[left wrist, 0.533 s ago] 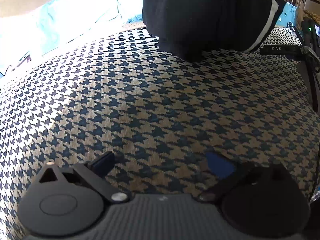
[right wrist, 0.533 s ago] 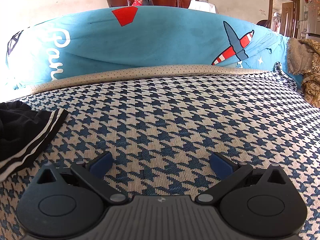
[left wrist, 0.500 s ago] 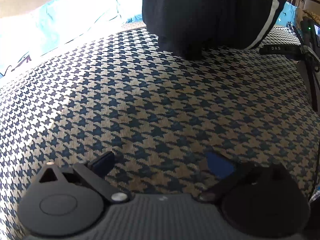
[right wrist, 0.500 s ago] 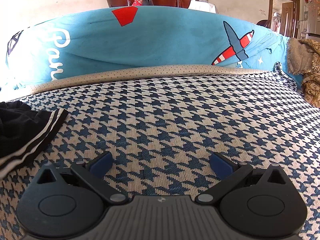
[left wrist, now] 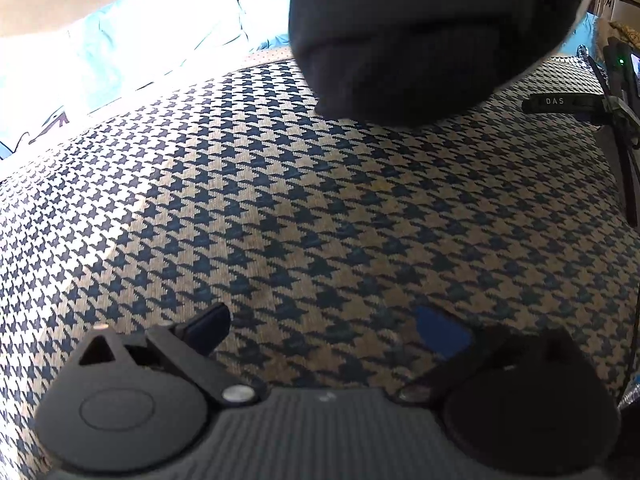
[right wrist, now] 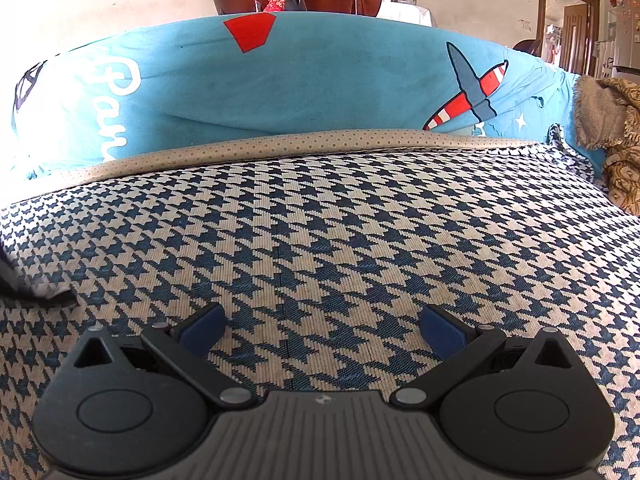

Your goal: Fold clothes

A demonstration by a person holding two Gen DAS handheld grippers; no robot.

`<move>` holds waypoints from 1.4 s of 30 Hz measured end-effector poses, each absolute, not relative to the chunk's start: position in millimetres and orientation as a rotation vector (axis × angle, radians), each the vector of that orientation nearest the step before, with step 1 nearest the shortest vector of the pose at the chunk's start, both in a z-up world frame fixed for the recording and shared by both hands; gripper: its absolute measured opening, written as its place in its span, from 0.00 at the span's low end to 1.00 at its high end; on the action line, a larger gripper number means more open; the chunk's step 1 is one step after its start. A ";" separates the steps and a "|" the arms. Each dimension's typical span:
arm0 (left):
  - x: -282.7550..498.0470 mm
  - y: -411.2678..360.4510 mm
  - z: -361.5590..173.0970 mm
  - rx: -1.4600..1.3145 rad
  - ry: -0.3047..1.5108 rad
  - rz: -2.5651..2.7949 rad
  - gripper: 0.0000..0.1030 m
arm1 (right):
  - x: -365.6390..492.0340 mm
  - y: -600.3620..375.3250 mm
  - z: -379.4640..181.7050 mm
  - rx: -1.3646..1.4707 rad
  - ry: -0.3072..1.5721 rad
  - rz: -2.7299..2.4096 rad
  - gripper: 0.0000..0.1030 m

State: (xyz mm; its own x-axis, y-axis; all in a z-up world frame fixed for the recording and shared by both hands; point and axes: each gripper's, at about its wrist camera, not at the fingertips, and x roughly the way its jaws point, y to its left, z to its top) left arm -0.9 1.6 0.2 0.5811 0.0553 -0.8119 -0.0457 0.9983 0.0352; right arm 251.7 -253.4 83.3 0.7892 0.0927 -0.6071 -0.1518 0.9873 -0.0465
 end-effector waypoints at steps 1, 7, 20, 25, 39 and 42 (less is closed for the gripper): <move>-1.6 2.7 -0.8 0.009 0.946 0.058 1.00 | 251.7 -253.4 83.3 -0.095 0.648 0.132 1.00; -10.2 -0.6 11.7 0.024 0.941 0.059 1.00 | 251.5 -253.2 83.7 -0.094 0.648 0.132 1.00; -2.5 -3.0 8.8 0.010 0.975 0.056 1.00 | 251.1 -252.8 84.5 -0.094 0.648 0.132 1.00; -5.7 -4.7 8.9 0.008 0.978 0.057 1.00 | 251.1 -252.8 84.5 -0.094 0.648 0.132 1.00; -29.3 -13.5 11.9 0.004 0.974 0.078 1.00 | 252.6 -251.1 85.3 -0.094 0.648 0.131 1.00; -35.2 -15.2 12.4 0.007 0.966 0.088 1.00 | 252.6 -250.6 85.1 -0.094 0.648 0.131 1.00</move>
State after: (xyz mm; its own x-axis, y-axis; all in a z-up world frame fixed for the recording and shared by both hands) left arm -35.2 -15.2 12.4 0.5655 0.0777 -0.8211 -0.0716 0.9964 0.0449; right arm 252.6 -250.6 85.1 0.7892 0.0923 -0.6071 -0.1510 0.9875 -0.0462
